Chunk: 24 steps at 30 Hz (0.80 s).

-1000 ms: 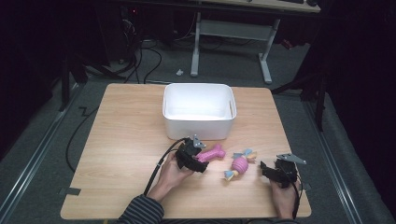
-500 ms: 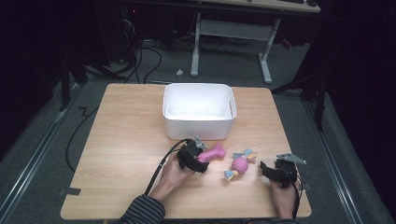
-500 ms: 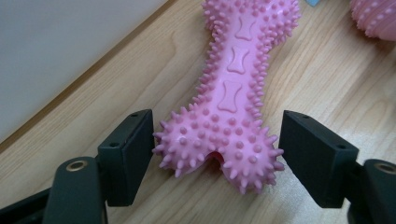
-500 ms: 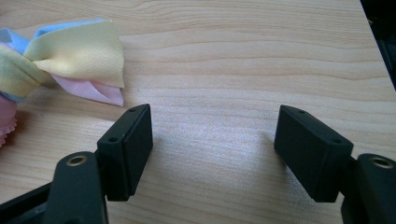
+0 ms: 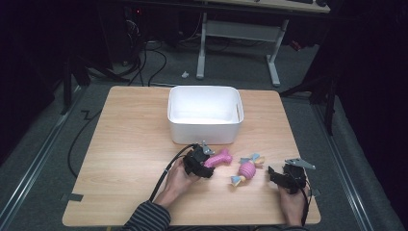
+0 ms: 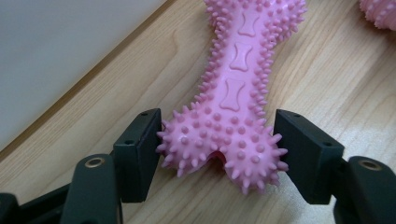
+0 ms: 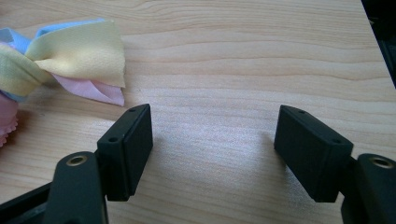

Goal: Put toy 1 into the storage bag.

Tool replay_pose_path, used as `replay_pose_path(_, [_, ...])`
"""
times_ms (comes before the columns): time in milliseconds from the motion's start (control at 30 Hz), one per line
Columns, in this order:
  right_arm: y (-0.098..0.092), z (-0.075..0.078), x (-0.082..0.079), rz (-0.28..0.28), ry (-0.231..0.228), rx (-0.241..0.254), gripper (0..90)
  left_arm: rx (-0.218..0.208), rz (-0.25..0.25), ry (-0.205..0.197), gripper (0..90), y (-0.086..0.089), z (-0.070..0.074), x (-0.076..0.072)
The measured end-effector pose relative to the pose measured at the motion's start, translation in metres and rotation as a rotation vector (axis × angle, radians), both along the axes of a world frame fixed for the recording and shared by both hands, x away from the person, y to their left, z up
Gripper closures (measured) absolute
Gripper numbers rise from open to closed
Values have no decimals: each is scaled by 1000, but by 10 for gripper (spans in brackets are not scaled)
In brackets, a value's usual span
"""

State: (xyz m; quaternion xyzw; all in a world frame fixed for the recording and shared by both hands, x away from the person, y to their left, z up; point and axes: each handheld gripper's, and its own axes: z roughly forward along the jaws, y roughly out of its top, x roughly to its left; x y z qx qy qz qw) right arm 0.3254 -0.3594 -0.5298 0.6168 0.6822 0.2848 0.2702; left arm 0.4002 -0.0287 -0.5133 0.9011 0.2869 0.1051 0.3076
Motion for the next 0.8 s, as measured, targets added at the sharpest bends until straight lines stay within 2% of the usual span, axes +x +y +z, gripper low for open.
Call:
replay_pose_path(367, [0,0,0,1,0,0,283,-23,-16,-9,359,2,4,-2])
replay_pose_path(800, [0,0,0,6,-2,-3,284,-22,-43,-75,376,1,12,-11])
